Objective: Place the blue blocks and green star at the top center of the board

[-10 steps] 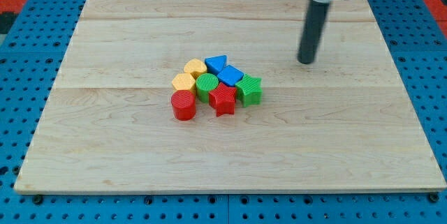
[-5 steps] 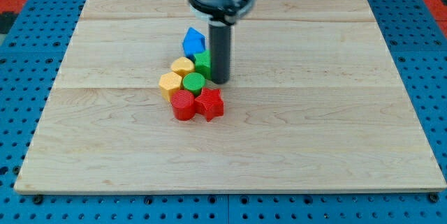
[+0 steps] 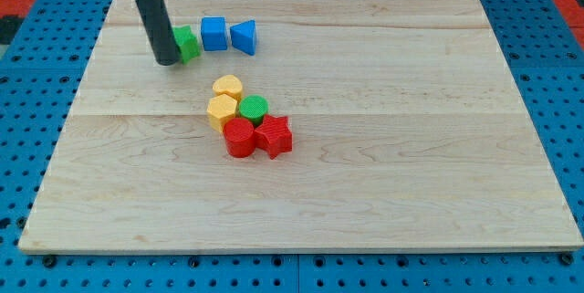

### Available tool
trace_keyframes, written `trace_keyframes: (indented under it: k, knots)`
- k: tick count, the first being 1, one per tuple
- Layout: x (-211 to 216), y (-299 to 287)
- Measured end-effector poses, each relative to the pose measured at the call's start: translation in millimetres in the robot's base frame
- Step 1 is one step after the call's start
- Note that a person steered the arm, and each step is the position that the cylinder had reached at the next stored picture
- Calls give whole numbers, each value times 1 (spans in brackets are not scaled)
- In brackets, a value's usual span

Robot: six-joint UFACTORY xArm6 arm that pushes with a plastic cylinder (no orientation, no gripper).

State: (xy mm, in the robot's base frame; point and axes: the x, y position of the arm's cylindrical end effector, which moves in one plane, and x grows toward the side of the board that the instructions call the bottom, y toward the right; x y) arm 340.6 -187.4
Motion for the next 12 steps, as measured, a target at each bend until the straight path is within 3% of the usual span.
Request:
trace_keyframes:
  k: [3,4,6,7,10,11,12]
  knots:
    - [-52,71]
    - [-55,46]
    - [-74,88]
    - [-53,19]
    - [-12,139]
    - [-23,177]
    - [-54,168]
